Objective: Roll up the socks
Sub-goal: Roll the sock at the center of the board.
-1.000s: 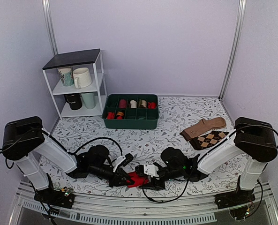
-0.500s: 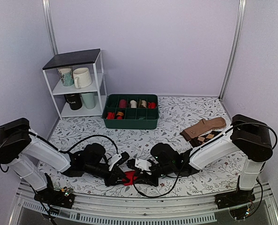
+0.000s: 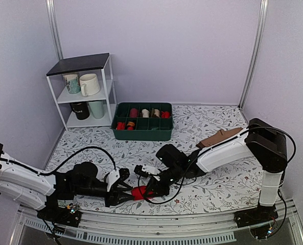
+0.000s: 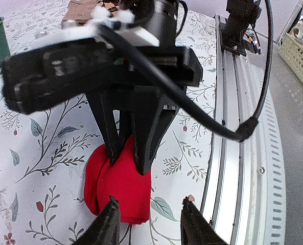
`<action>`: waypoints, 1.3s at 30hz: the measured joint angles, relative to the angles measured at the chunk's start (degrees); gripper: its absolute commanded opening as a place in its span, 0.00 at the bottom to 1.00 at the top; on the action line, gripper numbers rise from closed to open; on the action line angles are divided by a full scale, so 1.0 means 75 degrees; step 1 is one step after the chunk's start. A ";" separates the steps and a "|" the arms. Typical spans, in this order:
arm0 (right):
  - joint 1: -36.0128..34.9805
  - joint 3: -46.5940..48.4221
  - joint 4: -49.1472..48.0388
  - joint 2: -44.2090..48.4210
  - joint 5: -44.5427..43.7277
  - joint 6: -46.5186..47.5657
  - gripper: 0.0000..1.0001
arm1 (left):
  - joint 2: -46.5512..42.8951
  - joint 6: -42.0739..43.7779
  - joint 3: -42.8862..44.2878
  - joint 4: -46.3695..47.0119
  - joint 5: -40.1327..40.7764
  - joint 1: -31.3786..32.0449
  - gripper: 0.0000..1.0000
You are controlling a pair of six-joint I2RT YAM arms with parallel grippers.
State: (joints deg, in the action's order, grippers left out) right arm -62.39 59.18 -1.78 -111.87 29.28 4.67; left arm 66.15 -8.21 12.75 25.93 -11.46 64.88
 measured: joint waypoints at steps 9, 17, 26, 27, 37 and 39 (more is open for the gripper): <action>0.0300 0.0854 0.1253 -0.0434 0.0839 -0.0251 0.21 | 0.1148 0.0592 -0.0023 0.0583 0.0965 0.0315 0.54; 0.0344 0.1003 0.1518 -0.0513 0.0994 -0.0309 0.21 | 0.1609 0.1043 0.0000 0.1008 0.1510 0.0344 0.61; 0.0411 0.1189 0.1772 -0.0629 0.1166 -0.0338 0.21 | 0.2069 0.1087 0.0137 0.1195 0.1271 0.0350 0.57; 0.0423 0.1207 0.1789 -0.0644 0.1195 -0.0344 0.21 | 0.2081 0.1064 0.0137 0.1195 0.1239 0.0353 0.57; 0.0452 0.1294 0.1891 -0.0731 0.1373 -0.0452 0.21 | 0.2664 0.1005 0.0254 0.1311 0.1072 0.0356 0.51; 0.0466 0.1317 0.1926 -0.0746 0.1411 -0.0478 0.21 | 0.2804 0.1003 0.0329 0.1343 0.1064 0.0356 0.48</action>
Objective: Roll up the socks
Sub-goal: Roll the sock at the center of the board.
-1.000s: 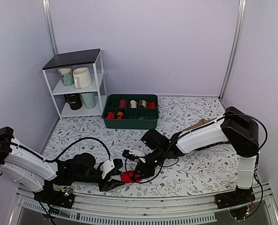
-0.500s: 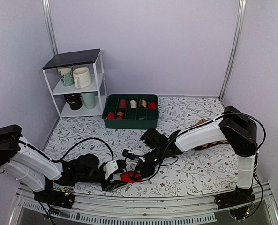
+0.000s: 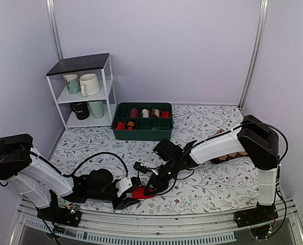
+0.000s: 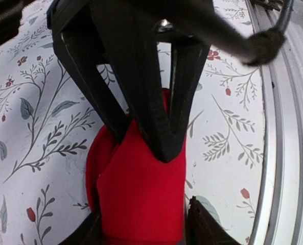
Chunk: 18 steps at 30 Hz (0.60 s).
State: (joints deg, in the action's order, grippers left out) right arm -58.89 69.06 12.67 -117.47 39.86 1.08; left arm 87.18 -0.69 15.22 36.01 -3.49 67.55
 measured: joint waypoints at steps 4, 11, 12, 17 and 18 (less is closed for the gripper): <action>0.0012 0.0003 0.0108 -0.0006 0.0087 -0.0017 0.22 | 0.0099 -0.0035 0.0064 0.0073 -0.0020 0.0000 0.49; 0.0023 0.0050 0.0201 -0.0047 0.0152 -0.0017 0.21 | -0.0417 -0.0152 -0.0105 0.0152 0.0023 0.0009 0.56; 0.0023 0.0052 0.0204 -0.0047 0.0154 -0.0017 0.22 | -0.0562 -0.0152 -0.0154 0.0169 0.0041 0.0009 0.56; 0.0026 0.0058 0.0224 -0.0058 0.0163 -0.0015 0.21 | -0.1163 -0.0137 -0.0289 0.0221 0.0023 0.0009 0.53; 0.0026 0.0067 0.0230 -0.0061 0.0166 -0.0017 0.21 | -0.1166 -0.0143 -0.0291 0.0251 0.0003 0.0009 0.52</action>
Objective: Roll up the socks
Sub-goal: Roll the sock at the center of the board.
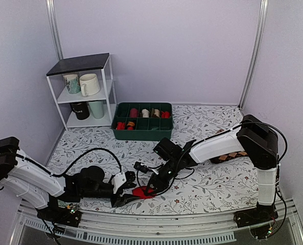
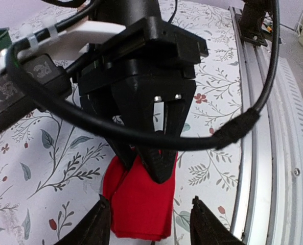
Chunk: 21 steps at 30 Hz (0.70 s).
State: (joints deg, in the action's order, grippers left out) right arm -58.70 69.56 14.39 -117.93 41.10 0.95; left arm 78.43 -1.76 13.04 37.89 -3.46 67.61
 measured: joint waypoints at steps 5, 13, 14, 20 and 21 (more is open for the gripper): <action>0.0000 0.0041 0.0061 -0.0020 0.0006 0.0000 0.22 | 0.0353 -0.0050 -0.0006 0.0198 -0.0157 0.0003 0.51; 0.0000 0.0061 0.0102 -0.0026 0.0003 0.0000 0.21 | 0.0953 -0.0114 -0.0009 0.0685 -0.0201 0.0003 0.40; 0.0000 0.0061 0.0105 -0.0026 0.0006 0.0003 0.22 | 0.0965 -0.0114 -0.0009 0.0705 -0.0184 0.0003 0.37; 0.0000 0.0067 0.0111 -0.0032 0.0015 0.0003 0.22 | 0.1110 -0.0163 -0.0006 0.0833 -0.0157 0.0000 0.28; 0.0000 0.0067 0.0114 -0.0032 0.0017 0.0003 0.22 | 0.1148 -0.0172 -0.0003 0.0863 -0.0160 0.0000 0.33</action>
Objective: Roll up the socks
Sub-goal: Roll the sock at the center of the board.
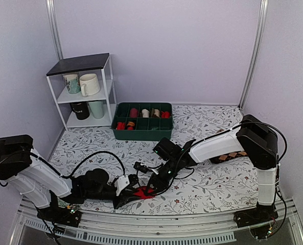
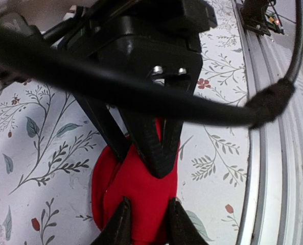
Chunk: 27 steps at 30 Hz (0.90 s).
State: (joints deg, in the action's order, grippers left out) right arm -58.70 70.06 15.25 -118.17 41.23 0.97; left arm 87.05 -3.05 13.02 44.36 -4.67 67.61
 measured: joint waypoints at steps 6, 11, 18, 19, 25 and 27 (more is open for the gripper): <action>0.0003 0.0009 0.0009 -0.0009 0.0009 -0.0009 0.22 | 0.0227 -0.0093 0.0035 0.0166 -0.0125 0.0020 0.50; 0.0023 0.0015 0.0015 -0.0035 0.0079 -0.0009 0.22 | 0.0233 -0.0137 0.0035 0.0169 -0.0055 0.0015 0.20; 0.0038 0.0055 0.0122 -0.0050 0.0152 -0.0009 0.23 | 0.0274 -0.0169 0.0041 0.0239 -0.0067 0.0006 0.00; 0.0038 0.0058 0.0152 -0.0050 0.0154 -0.0009 0.23 | 0.0309 -0.0169 0.0044 0.0265 -0.0085 0.0006 0.00; 0.0096 0.0178 0.0545 -0.0029 0.0239 -0.0052 0.33 | 0.0460 -0.0469 0.0417 -0.0137 -0.0388 -0.0090 0.00; 0.0114 0.0187 0.0624 0.0020 0.0254 -0.0152 0.45 | 0.0460 -0.0656 0.0612 -0.0458 -0.0571 -0.0169 0.00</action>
State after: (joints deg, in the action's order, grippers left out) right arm -57.84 71.46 19.92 -118.02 43.13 -0.16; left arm 90.50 -7.97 17.61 40.93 -8.95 66.35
